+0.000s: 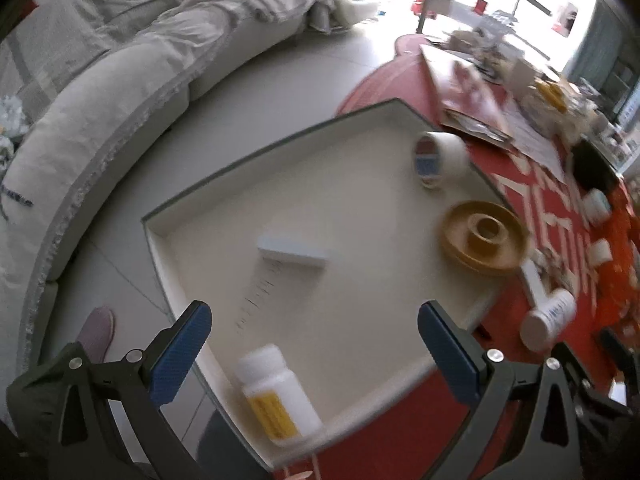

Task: Organize rigid objects
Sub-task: 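Move the right tool to the large white pill bottle and grasp it, then grasp the metal hose clamp with the left tool while the right lifts the pill bottle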

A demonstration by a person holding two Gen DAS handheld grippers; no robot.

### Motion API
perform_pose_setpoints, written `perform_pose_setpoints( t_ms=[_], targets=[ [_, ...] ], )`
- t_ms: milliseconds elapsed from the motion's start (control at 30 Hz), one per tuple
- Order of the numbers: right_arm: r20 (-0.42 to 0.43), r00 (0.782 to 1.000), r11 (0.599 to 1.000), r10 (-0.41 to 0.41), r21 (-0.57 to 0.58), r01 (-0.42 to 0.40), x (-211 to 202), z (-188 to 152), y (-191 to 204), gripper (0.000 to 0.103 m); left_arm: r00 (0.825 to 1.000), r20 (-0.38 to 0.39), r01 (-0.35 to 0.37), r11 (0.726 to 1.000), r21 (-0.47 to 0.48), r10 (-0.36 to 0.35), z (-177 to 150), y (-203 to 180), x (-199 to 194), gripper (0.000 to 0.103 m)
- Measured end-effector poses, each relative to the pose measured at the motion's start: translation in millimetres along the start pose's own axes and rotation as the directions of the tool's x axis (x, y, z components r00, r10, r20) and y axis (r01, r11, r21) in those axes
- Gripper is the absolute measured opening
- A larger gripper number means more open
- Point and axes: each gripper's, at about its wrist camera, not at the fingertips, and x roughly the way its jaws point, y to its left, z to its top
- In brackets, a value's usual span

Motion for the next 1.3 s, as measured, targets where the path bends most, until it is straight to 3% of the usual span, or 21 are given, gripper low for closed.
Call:
perform_pose_setpoints(
  t_ms=[167,333,400,500,567,767,800,833,1067,1300],
  targets=[
    [-0.076,0.995,0.988,-0.057,0.137,0.067,9,-24,-47,0.094,0.999,0.0,0.051,0.996,0.079,-0.051,-22,-29,-18,0.103],
    [-0.068,0.997,0.977,-0.021,0.209,0.035,14,-26,-65,0.094,0.997,-0.025,0.075,0.985,0.154,-0.072,-47,-55,-25,0.103],
    [-0.028,0.999,0.986,0.044,0.16,-0.039,15,-17,-56,0.094,0.997,-0.04,0.075,0.982,0.174,-0.069,-56,-59,-24,0.103],
    [-0.004,0.997,0.996,0.08,0.029,-0.08,23,-6,-32,0.094,0.996,-0.066,0.074,0.981,0.181,-0.063,-66,-60,-22,0.103],
    [-0.008,0.997,0.996,0.076,-0.04,-0.076,33,0,-17,0.094,0.996,-0.075,0.07,0.982,0.175,-0.058,-69,-59,-21,0.103],
    [-0.047,0.997,0.993,0.054,-0.105,-0.058,54,5,-3,0.094,0.995,-0.085,0.06,0.983,0.176,-0.046,-70,-59,-20,0.103],
    [-0.057,0.997,0.994,0.051,-0.099,-0.057,55,4,-4,0.08,0.995,-0.087,0.061,0.982,0.18,-0.046,-71,-60,-20,0.103],
    [-0.069,0.996,0.994,0.054,-0.089,-0.06,57,2,-4,0.075,0.995,-0.09,0.063,0.981,0.182,-0.047,-71,-61,-19,0.103],
    [-0.052,0.997,0.992,0.057,0.112,-0.051,30,-8,-48,0.074,0.992,-0.109,0.089,0.97,0.226,-0.065,-81,-82,-21,0.103],
    [-0.065,0.998,0.971,0.026,0.239,-0.01,-22,-69,-95,0.074,0.994,-0.094,0.083,0.949,0.305,-0.057,-91,-132,-9,0.103]
  ],
)
